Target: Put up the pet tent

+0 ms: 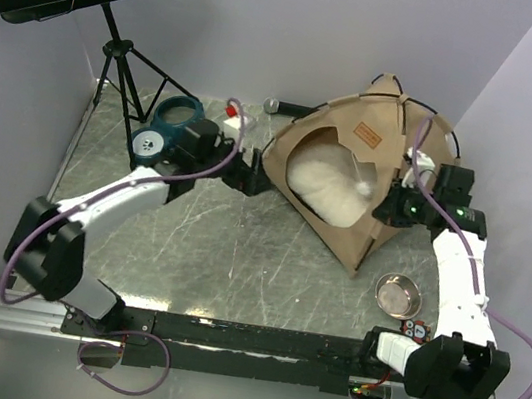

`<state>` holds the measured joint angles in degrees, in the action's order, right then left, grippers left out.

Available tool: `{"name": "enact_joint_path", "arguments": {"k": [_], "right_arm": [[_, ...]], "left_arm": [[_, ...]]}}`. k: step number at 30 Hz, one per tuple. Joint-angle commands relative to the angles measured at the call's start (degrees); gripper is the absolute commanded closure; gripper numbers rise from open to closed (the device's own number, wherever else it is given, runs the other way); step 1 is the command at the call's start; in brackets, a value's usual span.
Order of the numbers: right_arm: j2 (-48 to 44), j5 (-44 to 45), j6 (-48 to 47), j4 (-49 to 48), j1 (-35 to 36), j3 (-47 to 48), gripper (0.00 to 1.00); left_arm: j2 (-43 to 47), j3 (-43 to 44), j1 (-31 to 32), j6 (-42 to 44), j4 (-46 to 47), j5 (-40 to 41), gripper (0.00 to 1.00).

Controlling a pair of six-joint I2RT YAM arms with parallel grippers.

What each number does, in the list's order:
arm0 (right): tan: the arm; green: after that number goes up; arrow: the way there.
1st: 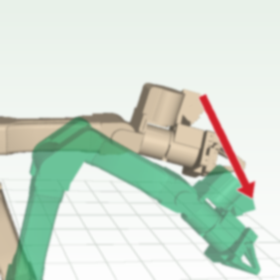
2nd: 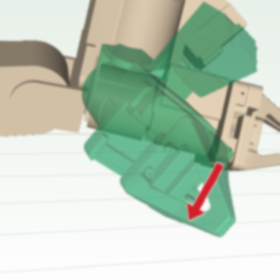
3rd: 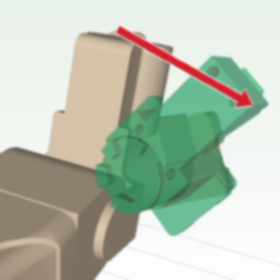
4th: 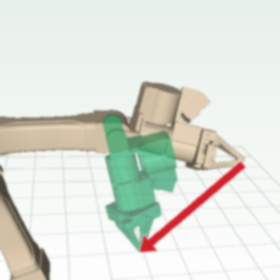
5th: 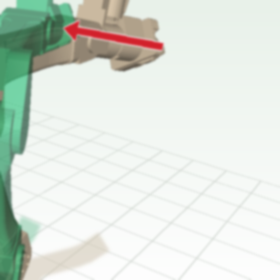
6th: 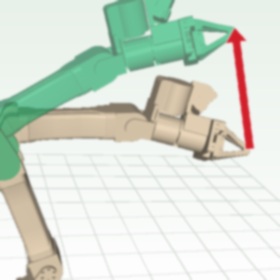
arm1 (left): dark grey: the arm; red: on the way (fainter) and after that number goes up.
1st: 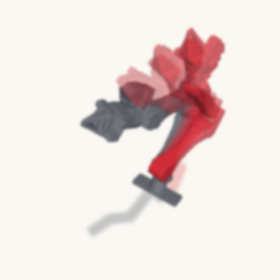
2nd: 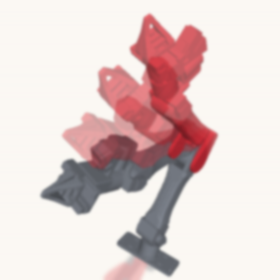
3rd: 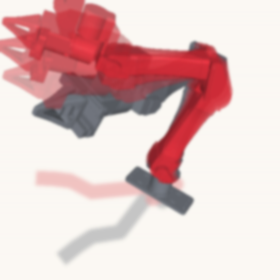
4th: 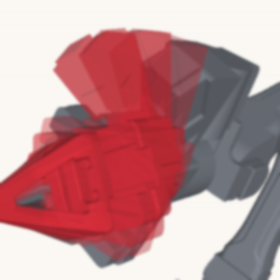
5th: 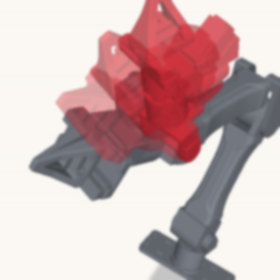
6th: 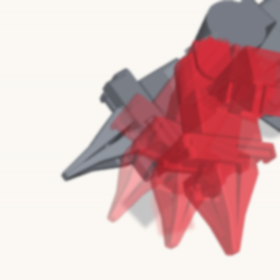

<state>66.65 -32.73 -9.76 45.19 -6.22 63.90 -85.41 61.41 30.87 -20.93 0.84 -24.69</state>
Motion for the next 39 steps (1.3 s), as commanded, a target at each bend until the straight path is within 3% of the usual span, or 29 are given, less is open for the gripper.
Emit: {"name": "enact_joint_path", "arguments": {"k": [1, 3, 6, 10, 11, 16, 21, 25, 29, 31, 34, 37, 39], "right_arm": [[-3.5, 7.4, -5.6, 0.7, -6.0, 1.3, 0.72], [-3.7, 9.7, -6.2, 0.5, -7.5, 1.1, 0.48], [-3.3, 11.6, -7.3, 1.3, -8.8, 0.7, 0.32], [-6.3, 5.2, -9.6, 6.1, -9.9, 1.0, 0.03], [-7.8, 3.2, -10.0, 7.4, -9.9, 1.1, 0.0], [-13.5, -1.5, -11.9, 14.5, -9.9, 3.7, 0.0], [-16.3, -3.4, -15.0, 21.7, -9.9, 6.1, 0.0], [-18.2, -4.3, -16.3, 24.2, -9.8, 7.6, 0.0], [-18.1, -4.6, -17.6, 25.8, -9.7, 8.6, 0.0], [-17.6, -4.9, -18.0, 26.0, -9.8, 9.2, 0.0], [-16.8, -5.2, -17.6, 25.5, -9.8, 10.3, 0.0], [-16.3, -5.2, -17.1, 24.8, -9.8, 11.0, 0.0], [-15.8, -5.6, -16.3, 24.5, -9.8, 11.4, 0.0]], "left_arm": [[5.2, 3.4, -4.8, 9.9, -10.3, -0.7, 0.0], [5.2, 5.7, -7.4, 13.6, -15.7, 0.0, 0.0], [5.4, 7.6, -11.9, 18.9, -20.0, 1.5, 0.0], [1.3, 13.6, -19.2, 28.9, -26.1, 4.3, 0.0], [-1.1, 15.7, -21.4, 30.8, -27.1, 4.7, 0.0], [-16.5, 31.1, -29.1, 40.0, -30.3, 5.0, 0.0], [-32.1, 46.1, -30.1, 51.1, -37.5, 3.7, 0.0], [-39.4, 53.3, -29.9, 57.2, -39.8, 3.5, 0.0], [-42.8, 54.3, -29.2, 62.7, -41.0, 3.5, 0.02], [-44.1, 54.3, -28.3, 63.2, -43.0, 3.2, 0.14], [-43.9, 52.6, -25.8, 61.1, -46.5, 1.6, 0.45], [-39.4, 45.4, -22.3, 52.4, -42.3, 1.8, 0.68], [-35.7, 40.8, -20.2, 44.3, -38.3, 2.8, 0.95]]}}
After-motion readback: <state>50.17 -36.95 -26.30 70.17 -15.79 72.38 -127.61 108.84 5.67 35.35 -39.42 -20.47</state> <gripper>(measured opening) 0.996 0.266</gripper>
